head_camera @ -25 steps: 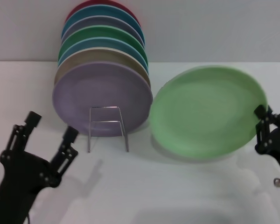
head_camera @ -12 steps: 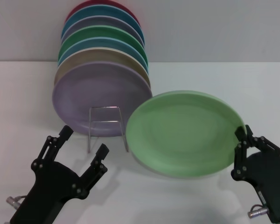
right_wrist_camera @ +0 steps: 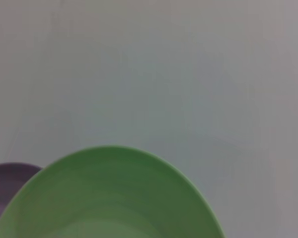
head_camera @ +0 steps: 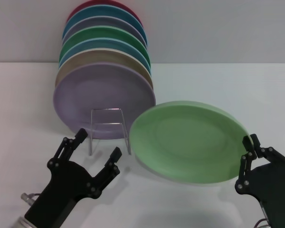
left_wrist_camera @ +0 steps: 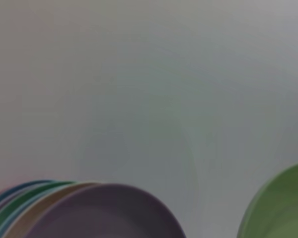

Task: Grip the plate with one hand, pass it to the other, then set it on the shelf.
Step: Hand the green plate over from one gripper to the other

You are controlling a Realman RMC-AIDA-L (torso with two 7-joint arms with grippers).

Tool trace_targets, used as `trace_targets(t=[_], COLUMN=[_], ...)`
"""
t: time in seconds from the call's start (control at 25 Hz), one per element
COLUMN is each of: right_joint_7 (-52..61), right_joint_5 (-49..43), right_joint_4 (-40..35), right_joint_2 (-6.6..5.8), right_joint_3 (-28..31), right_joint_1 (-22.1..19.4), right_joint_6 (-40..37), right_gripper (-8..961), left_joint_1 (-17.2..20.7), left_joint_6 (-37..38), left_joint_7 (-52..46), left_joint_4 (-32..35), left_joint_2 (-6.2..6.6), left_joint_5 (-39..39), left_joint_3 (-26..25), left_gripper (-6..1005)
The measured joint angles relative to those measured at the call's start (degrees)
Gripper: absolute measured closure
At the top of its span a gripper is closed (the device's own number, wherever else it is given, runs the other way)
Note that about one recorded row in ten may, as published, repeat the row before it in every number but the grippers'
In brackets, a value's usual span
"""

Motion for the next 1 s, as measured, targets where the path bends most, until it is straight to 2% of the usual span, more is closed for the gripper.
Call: trace_targets(t=[0.44, 1.0], right_joint_7=[-2.7, -2.94], right_joint_5=[0.08, 0.1], right_joint_4=[0.03, -0.5], right_joint_2=[-0.17, -0.04], right_joint_3=[-1.19, -2.07], right_joint_1=[0.56, 1.51], right_joint_6=[0.52, 1.63], right_gripper=[931, 932], left_joint_1=[-2.23, -4.1], left_joint_6=[-6.33, -9.43], left_joint_7=[3.02, 2.3], left_joint_4=[-2.45, -3.17], left_joint_2=[-0.04, -0.06], left_joint_5=[0.0, -0.39], left_joint_3=[-0.09, -1.88], left_gripper=[200, 203])
